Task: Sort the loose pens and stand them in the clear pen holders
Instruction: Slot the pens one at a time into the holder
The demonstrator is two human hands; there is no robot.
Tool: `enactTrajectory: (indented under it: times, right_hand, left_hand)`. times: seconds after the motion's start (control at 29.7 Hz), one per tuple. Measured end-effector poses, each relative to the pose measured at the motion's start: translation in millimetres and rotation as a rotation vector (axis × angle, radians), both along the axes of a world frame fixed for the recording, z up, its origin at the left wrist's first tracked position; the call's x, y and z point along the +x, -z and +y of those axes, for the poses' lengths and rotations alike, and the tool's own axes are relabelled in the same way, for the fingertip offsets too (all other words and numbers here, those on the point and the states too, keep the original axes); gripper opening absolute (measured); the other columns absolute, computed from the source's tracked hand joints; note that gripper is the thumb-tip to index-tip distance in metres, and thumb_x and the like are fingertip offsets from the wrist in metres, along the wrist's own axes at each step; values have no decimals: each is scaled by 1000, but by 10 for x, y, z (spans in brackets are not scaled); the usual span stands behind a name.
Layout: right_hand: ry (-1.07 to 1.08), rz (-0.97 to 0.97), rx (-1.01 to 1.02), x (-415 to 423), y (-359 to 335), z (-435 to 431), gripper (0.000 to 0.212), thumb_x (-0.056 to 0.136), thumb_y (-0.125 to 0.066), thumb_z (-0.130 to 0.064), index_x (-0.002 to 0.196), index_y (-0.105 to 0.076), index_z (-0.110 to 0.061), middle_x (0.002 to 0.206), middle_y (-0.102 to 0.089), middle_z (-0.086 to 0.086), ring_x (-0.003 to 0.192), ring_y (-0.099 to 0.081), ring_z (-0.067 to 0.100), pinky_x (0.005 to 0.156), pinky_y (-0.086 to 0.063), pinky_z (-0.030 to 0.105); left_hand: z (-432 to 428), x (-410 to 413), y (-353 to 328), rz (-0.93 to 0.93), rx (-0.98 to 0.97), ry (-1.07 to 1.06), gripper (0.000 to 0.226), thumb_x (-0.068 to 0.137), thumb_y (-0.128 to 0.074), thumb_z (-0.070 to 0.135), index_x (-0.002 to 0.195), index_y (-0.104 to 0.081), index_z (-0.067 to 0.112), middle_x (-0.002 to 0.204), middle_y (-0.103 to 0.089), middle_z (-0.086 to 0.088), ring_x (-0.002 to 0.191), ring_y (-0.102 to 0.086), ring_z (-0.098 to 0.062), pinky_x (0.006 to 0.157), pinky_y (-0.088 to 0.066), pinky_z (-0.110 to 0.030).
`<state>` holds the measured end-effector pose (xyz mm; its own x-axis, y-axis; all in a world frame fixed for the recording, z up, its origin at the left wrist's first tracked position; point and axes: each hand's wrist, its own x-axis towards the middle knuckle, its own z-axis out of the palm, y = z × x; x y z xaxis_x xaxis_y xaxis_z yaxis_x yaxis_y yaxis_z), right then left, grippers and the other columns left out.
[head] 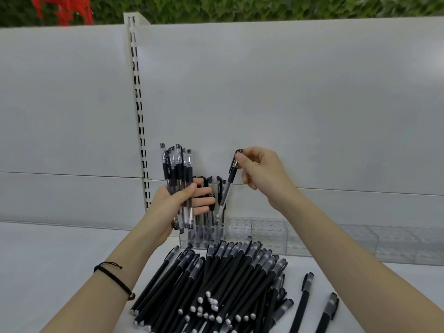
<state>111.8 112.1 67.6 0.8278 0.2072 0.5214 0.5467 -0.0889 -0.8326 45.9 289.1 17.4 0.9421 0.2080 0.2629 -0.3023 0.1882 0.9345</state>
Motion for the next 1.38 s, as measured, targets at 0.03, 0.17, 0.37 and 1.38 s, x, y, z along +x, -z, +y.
enactTrajectory:
  times: [0.03, 0.17, 0.37, 1.38]
  right_hand:
    - [49, -53, -76, 4, 18, 2, 15, 95, -59, -19, 80, -61, -15, 66, -59, -4, 41, -47, 4, 44, -35, 15]
    - [126, -165, -264, 9, 89, 25, 11, 92, -63, -23, 83, -65, -18, 78, -63, -4, 53, -50, 3, 57, -40, 20]
    - [161, -225, -145, 59, -5, -55, 15, 90, -64, -24, 76, -63, -26, 74, -64, -9, 58, -51, 7, 66, -45, 27]
    - [112, -155, -543, 19, 185, 59, 31, 78, -72, -35, 95, -50, -21, 86, -66, -4, 69, -58, 12, 70, -51, 37]
  left_hand:
    - [6, 0, -4, -8, -16, -6, 20, 98, -51, 9, 113, -62, 3, 99, -74, -15, 84, -74, -26, 67, -61, -31]
    - [30, 0, -5, -30, -50, -17, 21, 98, -51, 11, 114, -61, 3, 97, -75, -13, 74, -73, -20, 60, -59, -26]
    - [16, -11, -22, -26, -101, 10, 21, 98, -51, 10, 114, -60, 1, 96, -75, -14, 66, -71, -17, 56, -58, -25]
    - [-55, -48, -11, 11, 5, 111, 20, 92, -58, 12, 108, -62, 0, 99, -74, -17, 79, -74, -23, 67, -60, -30]
